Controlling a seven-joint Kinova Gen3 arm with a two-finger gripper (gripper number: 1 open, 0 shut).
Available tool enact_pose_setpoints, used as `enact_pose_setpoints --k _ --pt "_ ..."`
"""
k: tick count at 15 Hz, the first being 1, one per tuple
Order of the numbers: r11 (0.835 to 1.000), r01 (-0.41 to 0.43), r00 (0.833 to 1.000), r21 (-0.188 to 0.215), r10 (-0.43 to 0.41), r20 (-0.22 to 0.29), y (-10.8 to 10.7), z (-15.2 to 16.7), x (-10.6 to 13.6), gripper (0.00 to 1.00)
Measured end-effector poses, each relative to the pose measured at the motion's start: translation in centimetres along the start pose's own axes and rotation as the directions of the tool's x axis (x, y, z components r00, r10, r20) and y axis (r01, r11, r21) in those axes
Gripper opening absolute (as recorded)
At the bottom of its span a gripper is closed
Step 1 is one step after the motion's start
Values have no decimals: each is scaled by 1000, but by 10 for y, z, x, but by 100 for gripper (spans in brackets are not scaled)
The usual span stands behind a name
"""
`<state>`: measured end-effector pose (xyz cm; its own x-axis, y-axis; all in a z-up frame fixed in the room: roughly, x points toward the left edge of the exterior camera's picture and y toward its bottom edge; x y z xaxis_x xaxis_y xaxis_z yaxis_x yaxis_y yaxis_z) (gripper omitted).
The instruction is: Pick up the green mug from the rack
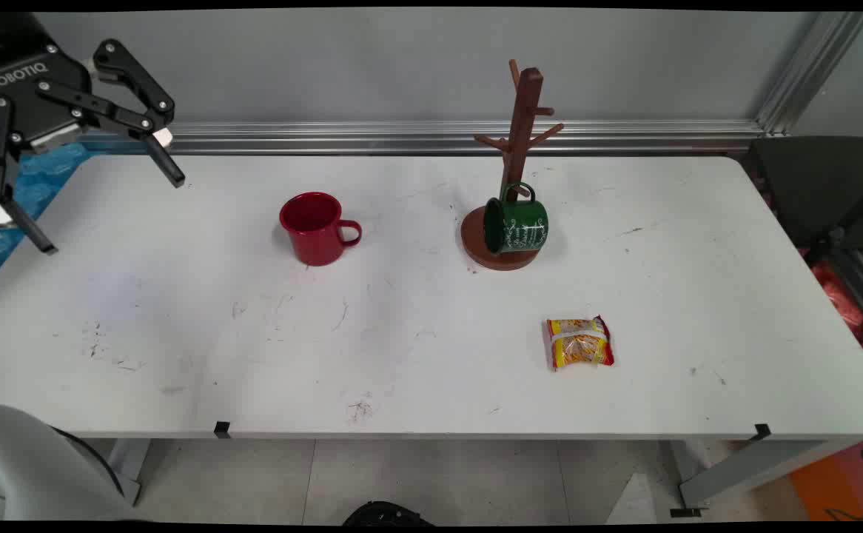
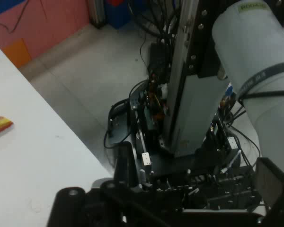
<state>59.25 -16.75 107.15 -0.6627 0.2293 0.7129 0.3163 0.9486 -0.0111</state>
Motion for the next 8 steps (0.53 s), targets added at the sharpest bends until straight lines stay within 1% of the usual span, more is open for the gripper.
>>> enact_pose_setpoints --k 2,3,5,6,8 --pt "999 25 1000 24 -26 9 -4 1 2 100" --pt "998 52 999 43 -53 13 -8 3 3 100" --pt "989 121 992 89 -123 13 -16 9 6 100" --pt "980 164 986 115 -167 12 -22 13 8 100" --pt "955 248 968 160 -252 3 -32 21 10 100"
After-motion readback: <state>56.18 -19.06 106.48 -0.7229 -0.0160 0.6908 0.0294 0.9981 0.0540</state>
